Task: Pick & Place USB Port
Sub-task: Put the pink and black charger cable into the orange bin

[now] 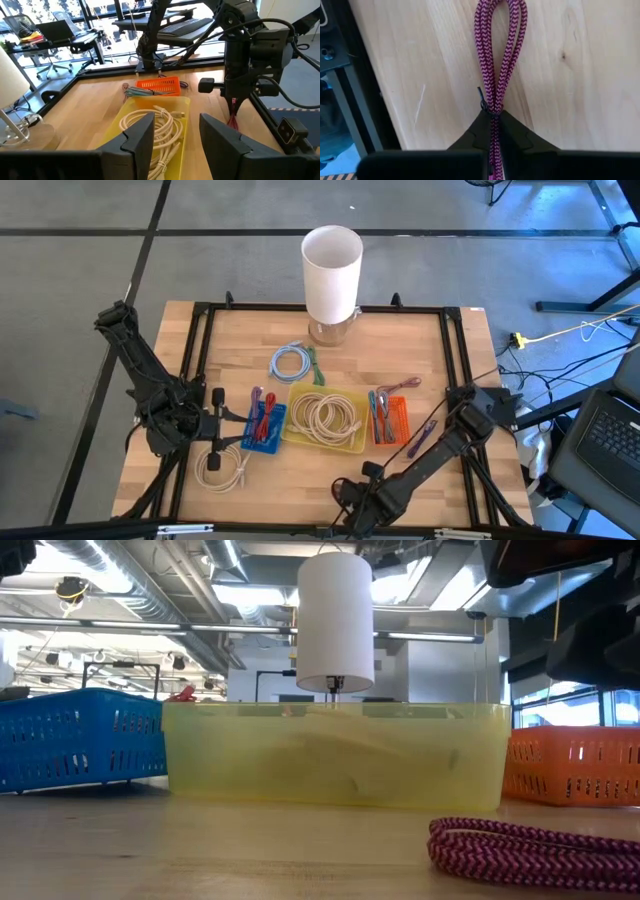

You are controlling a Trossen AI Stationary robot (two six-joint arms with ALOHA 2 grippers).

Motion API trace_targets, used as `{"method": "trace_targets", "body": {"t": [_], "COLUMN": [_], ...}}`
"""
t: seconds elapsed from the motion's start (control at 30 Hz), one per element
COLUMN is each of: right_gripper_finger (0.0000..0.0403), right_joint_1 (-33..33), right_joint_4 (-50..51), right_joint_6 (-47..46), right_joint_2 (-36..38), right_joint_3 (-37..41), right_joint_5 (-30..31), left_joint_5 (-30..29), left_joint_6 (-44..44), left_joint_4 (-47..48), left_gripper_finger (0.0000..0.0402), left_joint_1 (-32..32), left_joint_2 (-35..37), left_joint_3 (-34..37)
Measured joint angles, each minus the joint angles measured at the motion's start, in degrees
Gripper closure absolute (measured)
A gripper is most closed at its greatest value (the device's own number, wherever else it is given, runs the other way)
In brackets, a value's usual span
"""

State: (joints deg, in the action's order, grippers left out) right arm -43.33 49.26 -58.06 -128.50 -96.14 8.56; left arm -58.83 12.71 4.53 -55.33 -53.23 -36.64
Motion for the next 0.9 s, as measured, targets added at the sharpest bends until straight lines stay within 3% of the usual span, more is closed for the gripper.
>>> {"method": "trace_targets", "body": {"t": [0.1,0.23,0.43,0.63,0.9], "right_gripper_finger": [0.0388,0.0388,0.0388,0.0388,0.0388], "right_joint_1": [-0.27,-1.5,-3.35,-2.02,2.8], "right_joint_4": [4.67,16.32,41.91,40.96,40.28], "right_joint_6": [-0.18,-4.25,-22.01,-22.47,-25.01], "right_joint_2": [-0.71,-0.44,-0.26,4.0,13.31], "right_joint_3": [-3.55,-11.43,-21.44,-17.95,-2.43], "right_joint_5": [1.13,8.09,19.47,25.83,26.21], "left_joint_5": [-0.01,-0.01,-0.02,-0.05,0.24], "left_joint_6": [0.0,0.0,0.0,0.0,0.0], "left_joint_4": [-0.02,-0.02,-0.02,-0.02,0.2], "left_gripper_finger": [0.0253,0.0253,0.0253,0.0253,0.0253], "left_joint_1": [0.0,0.0,-0.01,0.24,0.42], "left_joint_2": [0.0,0.0,0.0,-0.02,-0.02], "left_joint_3": [0.0,0.0,0.0,0.0,0.0]}}
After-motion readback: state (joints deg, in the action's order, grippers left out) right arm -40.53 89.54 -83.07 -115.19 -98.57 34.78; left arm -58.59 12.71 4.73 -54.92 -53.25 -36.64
